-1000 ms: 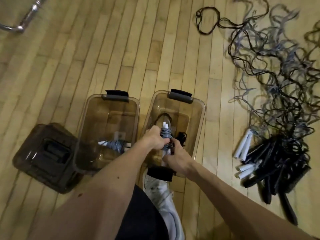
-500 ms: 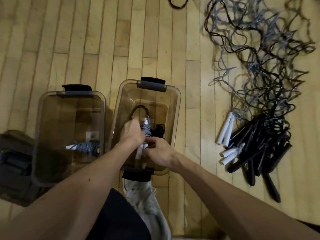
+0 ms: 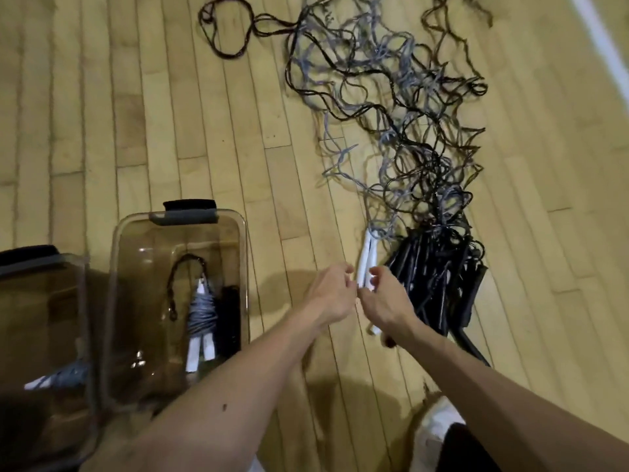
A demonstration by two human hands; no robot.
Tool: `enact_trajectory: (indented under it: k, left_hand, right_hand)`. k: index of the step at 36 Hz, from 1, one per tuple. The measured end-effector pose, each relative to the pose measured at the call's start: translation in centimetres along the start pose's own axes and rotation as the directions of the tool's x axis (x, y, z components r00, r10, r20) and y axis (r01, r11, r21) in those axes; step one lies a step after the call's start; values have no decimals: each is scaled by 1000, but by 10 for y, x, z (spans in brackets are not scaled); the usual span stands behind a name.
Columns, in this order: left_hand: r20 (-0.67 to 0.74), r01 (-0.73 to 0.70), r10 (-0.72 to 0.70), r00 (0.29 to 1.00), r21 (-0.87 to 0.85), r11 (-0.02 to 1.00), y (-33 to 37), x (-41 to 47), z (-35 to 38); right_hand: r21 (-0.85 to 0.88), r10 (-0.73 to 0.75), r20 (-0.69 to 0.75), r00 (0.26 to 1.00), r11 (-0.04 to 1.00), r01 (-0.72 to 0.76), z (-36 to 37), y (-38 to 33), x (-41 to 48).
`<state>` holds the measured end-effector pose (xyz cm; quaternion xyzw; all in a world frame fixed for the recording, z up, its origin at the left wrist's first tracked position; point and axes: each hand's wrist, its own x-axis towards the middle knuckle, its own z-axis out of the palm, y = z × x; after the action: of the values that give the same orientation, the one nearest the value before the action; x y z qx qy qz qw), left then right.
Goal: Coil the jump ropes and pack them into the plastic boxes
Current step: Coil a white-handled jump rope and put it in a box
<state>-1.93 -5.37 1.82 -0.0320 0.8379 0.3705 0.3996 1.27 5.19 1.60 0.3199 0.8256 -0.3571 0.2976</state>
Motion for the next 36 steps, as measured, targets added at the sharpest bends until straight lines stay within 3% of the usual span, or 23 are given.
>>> enact_trajectory:
  k: [2,5,15,26,32,36]
  left_hand:
    - [123,17,-13,992,-29,999,-2,7,13]
    - [181,40,-17,983,-127,991,-3,21,23]
    - [7,158,-168,986,-367,917,-16,60,39]
    - [260,124,-108,960,-48,991,-15,24,5]
    - [288,22,-67,955,157,987,23,-32,-50]
    - [269,-37,-18,963,196,980,54,-85,-89]
  right_hand:
    - [-21,12,25,1000,1000,-11,2,9,16]
    - [-27,39,77,996,999,-37,6,15,33]
    - [124,108,120,987,985,-123,7,12,67]
    - [331,206,280,938,896,-296,10,7,26]
    - [362,136,354,925,892,-269,-16,-31,-32]
    - [339,31,346,938,928,-156,-52,-69,-84]
